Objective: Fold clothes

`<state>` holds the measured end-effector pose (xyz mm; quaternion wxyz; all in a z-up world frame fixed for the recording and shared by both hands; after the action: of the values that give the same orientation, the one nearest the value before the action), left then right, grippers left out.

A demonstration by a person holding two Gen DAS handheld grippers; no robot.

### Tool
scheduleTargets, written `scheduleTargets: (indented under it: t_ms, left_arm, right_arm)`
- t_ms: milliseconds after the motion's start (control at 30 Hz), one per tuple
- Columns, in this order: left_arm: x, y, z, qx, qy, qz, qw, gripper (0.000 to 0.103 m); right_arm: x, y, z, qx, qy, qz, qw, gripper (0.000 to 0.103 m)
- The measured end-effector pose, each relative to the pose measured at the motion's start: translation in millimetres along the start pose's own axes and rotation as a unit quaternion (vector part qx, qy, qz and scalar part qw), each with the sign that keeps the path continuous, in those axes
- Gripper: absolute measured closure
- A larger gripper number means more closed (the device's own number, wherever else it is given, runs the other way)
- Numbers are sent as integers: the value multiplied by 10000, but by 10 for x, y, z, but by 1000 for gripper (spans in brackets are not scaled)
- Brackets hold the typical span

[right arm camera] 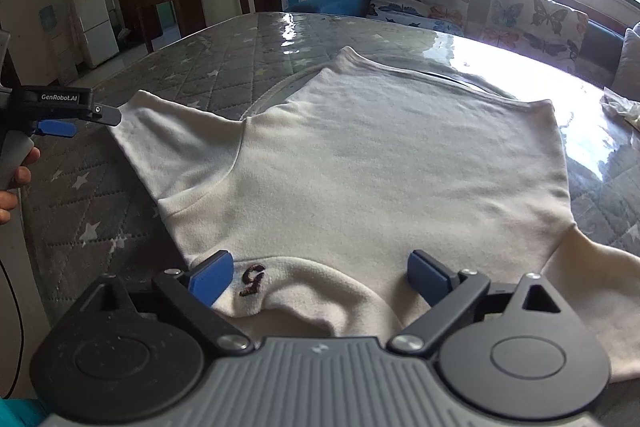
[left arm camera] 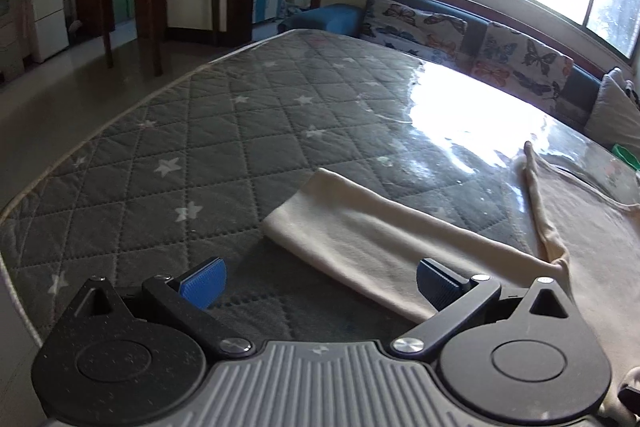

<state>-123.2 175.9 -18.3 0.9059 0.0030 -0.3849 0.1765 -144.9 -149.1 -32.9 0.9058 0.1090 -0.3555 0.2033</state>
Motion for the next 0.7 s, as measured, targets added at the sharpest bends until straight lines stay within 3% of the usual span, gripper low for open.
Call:
scheduleTargets:
  t_ms: [567,700]
  left_arm:
    - [-18,145,-59,300,163,498,9982,0]
    - [-33,123,-112,208,274,559,9978,0]
  right_arm:
    - [0,13,9,-55,-35,15,10000,9]
    - [15,14,37,-56,-58,25,10000,11]
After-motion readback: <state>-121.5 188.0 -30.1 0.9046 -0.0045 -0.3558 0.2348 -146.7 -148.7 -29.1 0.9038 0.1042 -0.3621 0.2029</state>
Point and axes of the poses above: each gripper's, at about its wrist camera, not at the fingertips, and z roughly against the way its jaws point, y to its left, x to its top, the point moved 8 cm from there along -z, roughly the way its jaws point, and after that the axes turned 2 degrees about z, right-handed, at the moved point
